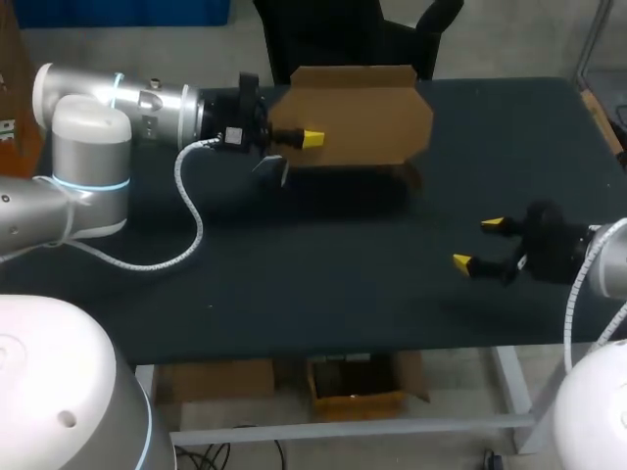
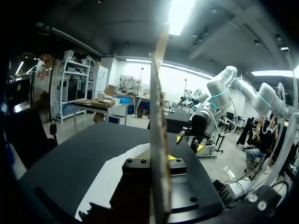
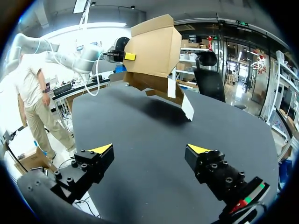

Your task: Assemble the packaging by folding the flat box into shape, placing the metal phone stand inside, and closing the box properly

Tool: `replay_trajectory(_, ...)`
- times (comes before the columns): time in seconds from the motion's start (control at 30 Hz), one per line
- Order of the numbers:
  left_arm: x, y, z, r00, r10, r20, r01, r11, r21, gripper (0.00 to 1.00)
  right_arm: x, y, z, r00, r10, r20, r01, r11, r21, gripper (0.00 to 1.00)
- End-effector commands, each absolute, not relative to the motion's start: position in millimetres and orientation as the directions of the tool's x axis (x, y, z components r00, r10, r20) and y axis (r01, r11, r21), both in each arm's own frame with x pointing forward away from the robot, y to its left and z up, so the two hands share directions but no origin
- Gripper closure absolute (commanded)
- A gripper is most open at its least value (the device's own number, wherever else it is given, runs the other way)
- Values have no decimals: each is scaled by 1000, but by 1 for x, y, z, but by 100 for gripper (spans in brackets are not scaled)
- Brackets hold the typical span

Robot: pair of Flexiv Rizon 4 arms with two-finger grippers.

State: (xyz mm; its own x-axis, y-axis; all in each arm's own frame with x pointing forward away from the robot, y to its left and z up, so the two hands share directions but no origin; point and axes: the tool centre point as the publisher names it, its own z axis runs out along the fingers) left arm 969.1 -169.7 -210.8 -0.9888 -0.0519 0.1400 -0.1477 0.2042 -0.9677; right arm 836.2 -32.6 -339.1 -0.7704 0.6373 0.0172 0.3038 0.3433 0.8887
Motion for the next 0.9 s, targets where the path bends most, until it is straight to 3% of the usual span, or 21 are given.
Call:
replay_trajectory(0.03, 962, -166, -196, -990, -72, 118, -130, 202, -971, 100, 835, -34, -339, -771, 636, 17, 299, 339, 892, 0)
replay_trajectory(0.5, 954, -155, -163, -993, -106, 52, -70, 172, -983, 100, 835, -34, -339, -771, 636, 17, 299, 339, 892, 0)
replay_trajectory(0.9, 941, -152, -143, -989, -122, 85, -103, 154, -983, 100, 835, -34, -339, -771, 636, 17, 299, 339, 892, 0)
